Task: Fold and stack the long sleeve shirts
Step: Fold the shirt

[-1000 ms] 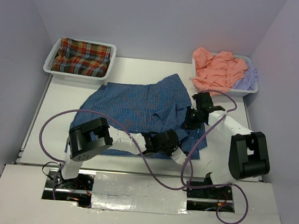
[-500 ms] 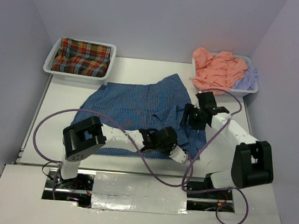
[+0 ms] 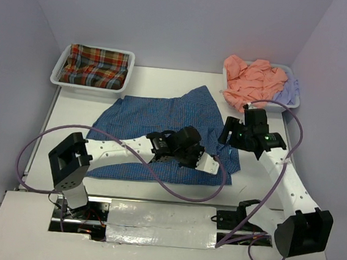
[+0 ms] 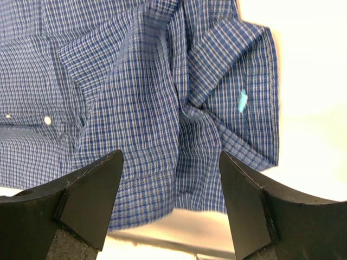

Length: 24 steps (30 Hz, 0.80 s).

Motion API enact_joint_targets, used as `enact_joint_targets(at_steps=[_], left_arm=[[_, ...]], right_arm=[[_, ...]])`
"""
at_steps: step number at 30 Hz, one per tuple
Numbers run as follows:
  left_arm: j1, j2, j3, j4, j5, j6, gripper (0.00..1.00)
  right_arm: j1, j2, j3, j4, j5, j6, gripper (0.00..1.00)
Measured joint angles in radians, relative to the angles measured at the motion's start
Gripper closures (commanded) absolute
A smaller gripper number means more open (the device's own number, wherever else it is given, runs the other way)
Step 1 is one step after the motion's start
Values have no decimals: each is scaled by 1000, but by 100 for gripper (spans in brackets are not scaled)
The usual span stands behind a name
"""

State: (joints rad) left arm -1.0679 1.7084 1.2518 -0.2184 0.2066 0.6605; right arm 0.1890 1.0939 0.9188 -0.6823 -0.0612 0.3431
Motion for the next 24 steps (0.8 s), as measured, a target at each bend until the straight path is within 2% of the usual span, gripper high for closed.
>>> enact_joint_targets(at_steps=[9, 15, 24], left_arm=[[-1, -86, 37, -122, 171, -92, 100], [-7, -122, -9, -123, 237, -149, 100], [-114, -128, -48, -153, 290, -205, 100]], right_arm=[[0, -89, -1, -117, -21, 5, 24], [0, -148, -42, -151, -72, 13, 28], [0, -181, -79, -206, -107, 16, 28]])
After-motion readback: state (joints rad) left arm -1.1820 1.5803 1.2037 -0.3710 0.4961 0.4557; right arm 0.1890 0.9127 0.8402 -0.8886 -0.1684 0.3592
